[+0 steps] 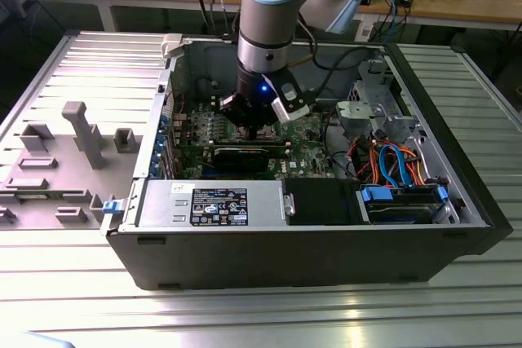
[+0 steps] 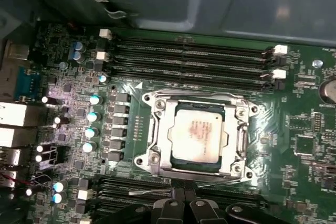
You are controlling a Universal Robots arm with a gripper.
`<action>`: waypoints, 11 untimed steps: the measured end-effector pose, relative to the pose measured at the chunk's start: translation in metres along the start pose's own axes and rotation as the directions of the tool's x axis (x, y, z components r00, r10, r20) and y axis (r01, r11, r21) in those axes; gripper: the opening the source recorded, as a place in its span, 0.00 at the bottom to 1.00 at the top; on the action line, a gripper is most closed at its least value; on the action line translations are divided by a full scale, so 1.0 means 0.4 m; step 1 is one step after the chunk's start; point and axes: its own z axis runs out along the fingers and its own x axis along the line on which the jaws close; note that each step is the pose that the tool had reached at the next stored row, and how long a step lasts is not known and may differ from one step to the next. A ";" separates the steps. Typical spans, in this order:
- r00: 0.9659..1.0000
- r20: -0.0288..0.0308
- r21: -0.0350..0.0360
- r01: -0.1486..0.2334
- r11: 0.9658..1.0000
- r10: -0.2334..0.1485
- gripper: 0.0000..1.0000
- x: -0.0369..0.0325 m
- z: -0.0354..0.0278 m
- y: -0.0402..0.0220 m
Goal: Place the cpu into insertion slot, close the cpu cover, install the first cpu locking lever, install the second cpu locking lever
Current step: 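Install the second cpu locking lever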
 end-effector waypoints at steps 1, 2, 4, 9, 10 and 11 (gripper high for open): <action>1.000 0.000 -0.001 0.000 1.000 0.000 0.11 0.005 0.001 0.000; 1.000 0.000 -0.002 0.000 1.000 0.000 0.11 0.012 0.004 0.001; 1.000 0.000 -0.002 0.000 1.000 0.000 0.11 0.030 0.010 0.002; 1.000 0.001 -0.004 0.000 1.000 0.000 0.11 0.072 0.017 0.007; 1.000 0.001 -0.004 0.000 1.000 0.000 0.11 0.076 0.017 0.007; 1.000 0.001 -0.005 0.000 1.000 0.000 0.11 0.079 0.018 0.008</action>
